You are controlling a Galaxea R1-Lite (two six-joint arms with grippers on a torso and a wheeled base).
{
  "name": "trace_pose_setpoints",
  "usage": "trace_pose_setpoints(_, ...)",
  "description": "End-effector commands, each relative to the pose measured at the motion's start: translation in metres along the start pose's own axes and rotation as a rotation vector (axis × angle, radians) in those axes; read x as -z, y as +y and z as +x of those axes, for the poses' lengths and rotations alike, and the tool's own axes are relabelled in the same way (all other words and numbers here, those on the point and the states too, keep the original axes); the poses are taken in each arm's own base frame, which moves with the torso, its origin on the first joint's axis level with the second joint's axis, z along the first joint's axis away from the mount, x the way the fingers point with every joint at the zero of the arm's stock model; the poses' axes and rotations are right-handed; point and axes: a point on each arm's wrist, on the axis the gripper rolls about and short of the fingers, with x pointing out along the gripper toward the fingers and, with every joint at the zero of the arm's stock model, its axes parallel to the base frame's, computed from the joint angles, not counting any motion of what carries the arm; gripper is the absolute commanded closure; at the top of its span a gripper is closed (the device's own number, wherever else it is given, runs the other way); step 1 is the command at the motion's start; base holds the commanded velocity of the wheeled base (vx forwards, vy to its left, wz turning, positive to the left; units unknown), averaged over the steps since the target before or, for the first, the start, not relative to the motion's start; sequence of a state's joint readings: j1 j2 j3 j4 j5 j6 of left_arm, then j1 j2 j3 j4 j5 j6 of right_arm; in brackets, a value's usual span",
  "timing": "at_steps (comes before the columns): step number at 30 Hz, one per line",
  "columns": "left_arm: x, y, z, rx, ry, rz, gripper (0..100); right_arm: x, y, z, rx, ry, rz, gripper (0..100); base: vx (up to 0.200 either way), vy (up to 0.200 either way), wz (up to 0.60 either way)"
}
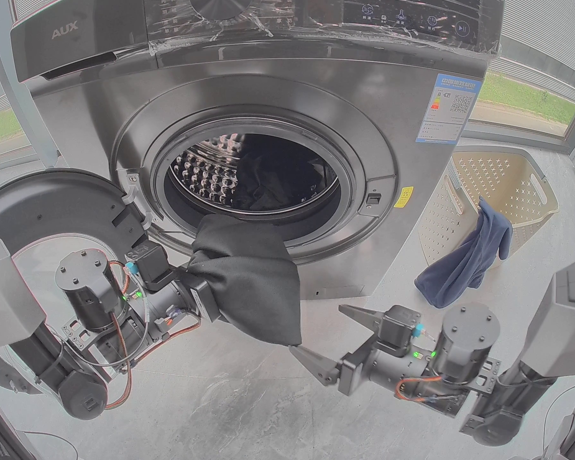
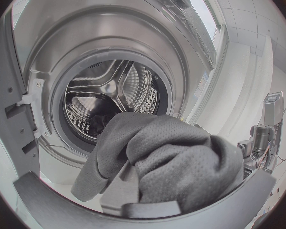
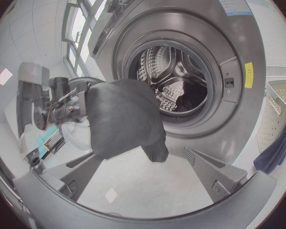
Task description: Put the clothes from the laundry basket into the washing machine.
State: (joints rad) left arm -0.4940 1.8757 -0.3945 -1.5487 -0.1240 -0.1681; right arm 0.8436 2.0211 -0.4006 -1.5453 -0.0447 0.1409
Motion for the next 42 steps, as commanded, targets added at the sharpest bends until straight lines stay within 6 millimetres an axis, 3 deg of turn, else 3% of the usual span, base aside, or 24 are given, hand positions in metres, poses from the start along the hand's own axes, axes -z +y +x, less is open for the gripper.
trace_pose_setpoints(1, -0.010, -0.005, -0.015, -0.016, -0.023, 0.001, 100, -0.008, 0.007, -0.042, -0.048, 0.026, -0.024, 0, 0.000, 0.000, 0.00)
trace_pose_setpoints(13, 0.004, 0.003, -0.021, -0.059, 0.040, 0.004, 100, -0.013, -0.028, -0.040, 0.084, 0.006, -0.003, 0, 0.000, 0.000, 0.00)
trace_pose_setpoints(15, 0.005, 0.002, -0.021, -0.055, 0.043, 0.005, 100, -0.005, -0.035, -0.036, 0.107, 0.034, 0.002, 0, 0.000, 0.000, 0.00)
trace_pose_setpoints(24, 0.006, 0.002, -0.022, -0.056, 0.050, 0.009, 100, -0.005, -0.036, -0.033, 0.109, 0.032, 0.004, 0, 0.000, 0.067, 0.00)
trace_pose_setpoints(32, 0.024, 0.003, -0.021, -0.061, 0.128, 0.090, 100, -0.004, -0.038, -0.033, 0.115, 0.033, 0.017, 0, 0.000, 0.000, 0.00)
trace_pose_setpoints(38, 0.025, 0.004, -0.020, -0.067, 0.127, 0.090, 100, -0.004, -0.038, -0.033, 0.116, 0.035, 0.017, 0, 0.000, 0.000, 0.00)
trace_pose_setpoints(42, 0.024, 0.004, -0.018, -0.068, 0.121, 0.086, 100, -0.004, -0.036, -0.032, 0.109, 0.033, 0.017, 0, 0.200, 0.000, 0.00)
